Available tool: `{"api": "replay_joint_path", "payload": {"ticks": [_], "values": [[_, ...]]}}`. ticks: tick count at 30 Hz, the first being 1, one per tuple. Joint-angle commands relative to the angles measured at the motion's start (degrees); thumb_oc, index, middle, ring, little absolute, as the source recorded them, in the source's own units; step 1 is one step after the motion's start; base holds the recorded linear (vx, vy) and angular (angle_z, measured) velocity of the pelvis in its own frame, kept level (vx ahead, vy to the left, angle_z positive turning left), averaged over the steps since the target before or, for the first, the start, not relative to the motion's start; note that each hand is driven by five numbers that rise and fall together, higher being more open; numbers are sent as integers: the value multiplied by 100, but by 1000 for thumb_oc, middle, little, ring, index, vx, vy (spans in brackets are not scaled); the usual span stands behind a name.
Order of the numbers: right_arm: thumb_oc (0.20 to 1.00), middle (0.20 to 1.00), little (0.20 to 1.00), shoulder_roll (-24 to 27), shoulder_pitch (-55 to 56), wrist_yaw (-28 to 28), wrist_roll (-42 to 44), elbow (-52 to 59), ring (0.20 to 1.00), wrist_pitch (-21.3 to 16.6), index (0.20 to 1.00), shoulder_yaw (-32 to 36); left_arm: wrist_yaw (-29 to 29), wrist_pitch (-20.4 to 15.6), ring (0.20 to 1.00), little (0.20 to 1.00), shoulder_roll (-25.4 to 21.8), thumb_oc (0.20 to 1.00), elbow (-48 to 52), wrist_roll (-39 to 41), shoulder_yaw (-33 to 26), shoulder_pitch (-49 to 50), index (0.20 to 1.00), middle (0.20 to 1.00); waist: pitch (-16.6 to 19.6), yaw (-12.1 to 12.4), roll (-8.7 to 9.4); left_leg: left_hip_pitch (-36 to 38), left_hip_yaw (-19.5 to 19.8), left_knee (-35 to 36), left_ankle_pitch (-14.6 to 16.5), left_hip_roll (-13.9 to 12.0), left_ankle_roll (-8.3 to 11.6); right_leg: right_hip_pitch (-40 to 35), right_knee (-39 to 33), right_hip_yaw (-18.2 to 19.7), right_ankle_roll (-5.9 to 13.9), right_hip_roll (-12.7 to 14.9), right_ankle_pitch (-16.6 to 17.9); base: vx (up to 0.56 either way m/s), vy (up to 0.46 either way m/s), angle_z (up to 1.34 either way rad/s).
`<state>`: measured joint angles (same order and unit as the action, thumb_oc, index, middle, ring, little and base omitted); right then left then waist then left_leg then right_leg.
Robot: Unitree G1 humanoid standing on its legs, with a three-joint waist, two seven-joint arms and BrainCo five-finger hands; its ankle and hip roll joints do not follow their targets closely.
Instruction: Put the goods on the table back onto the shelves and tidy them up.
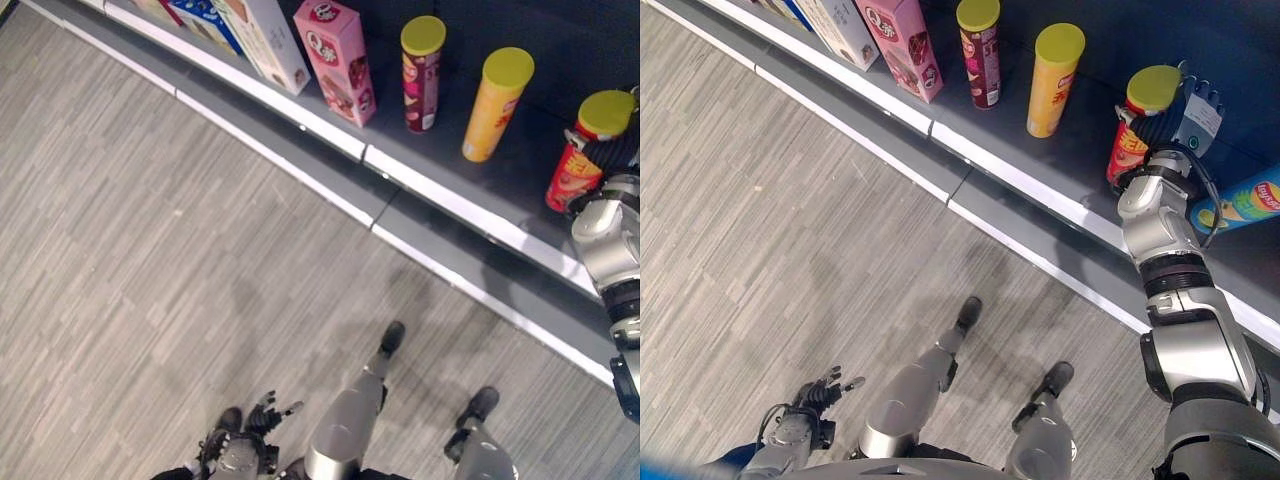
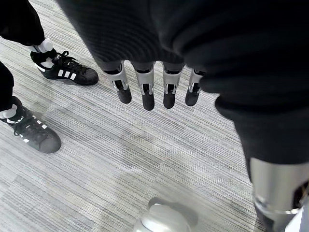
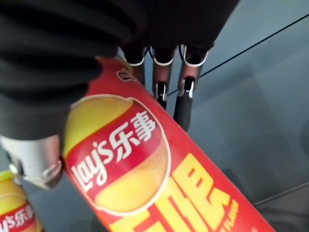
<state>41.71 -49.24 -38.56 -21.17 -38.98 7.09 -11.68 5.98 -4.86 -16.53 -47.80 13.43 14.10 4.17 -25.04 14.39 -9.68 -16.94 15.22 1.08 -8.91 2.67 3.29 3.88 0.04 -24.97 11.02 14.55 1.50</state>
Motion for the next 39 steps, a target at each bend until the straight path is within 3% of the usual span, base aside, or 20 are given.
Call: {"api": "replay_joint_path", "payload": {"ticks": [1, 37, 38, 39], "values": [[200, 200, 200, 456, -337, -379, 45, 210, 200, -182, 200, -289, 118, -56, 1000, 1000, -313, 1000, -64, 107, 341, 65, 1000, 1000, 355, 74, 16, -27, 4, -243, 714, -24, 89, 363, 891, 270, -87, 314, -733, 0, 0, 0], [200, 200, 200, 403, -509, -457, 250, -130, 200, -174, 200, -443, 216, -69, 1000, 1000, -292, 1000, -327, 65, 374, -85, 1000, 1000, 331, 40, 5, -109, -12, -222, 709, -3, 105, 399, 804, 294, -74, 311, -708, 0, 0, 0], [476, 476, 476, 390, -498, -463, 252, -127, 476, -173, 476, -448, 222, -69, 1000, 1000, -286, 1000, -331, 68, 370, -89, 1000, 1000, 330, 38, 7, -109, -16, -220, 707, -4, 105, 397, 801, 293, -73, 310, -708, 0, 0, 0], [605, 605, 605, 383, -494, -474, 252, -122, 605, -174, 605, -450, 222, -70, 1000, 1000, -280, 1000, -329, 78, 375, -91, 1000, 1000, 326, 41, 11, -110, -14, -220, 706, -6, 104, 396, 800, 290, -74, 308, -709, 0, 0, 0]]}}
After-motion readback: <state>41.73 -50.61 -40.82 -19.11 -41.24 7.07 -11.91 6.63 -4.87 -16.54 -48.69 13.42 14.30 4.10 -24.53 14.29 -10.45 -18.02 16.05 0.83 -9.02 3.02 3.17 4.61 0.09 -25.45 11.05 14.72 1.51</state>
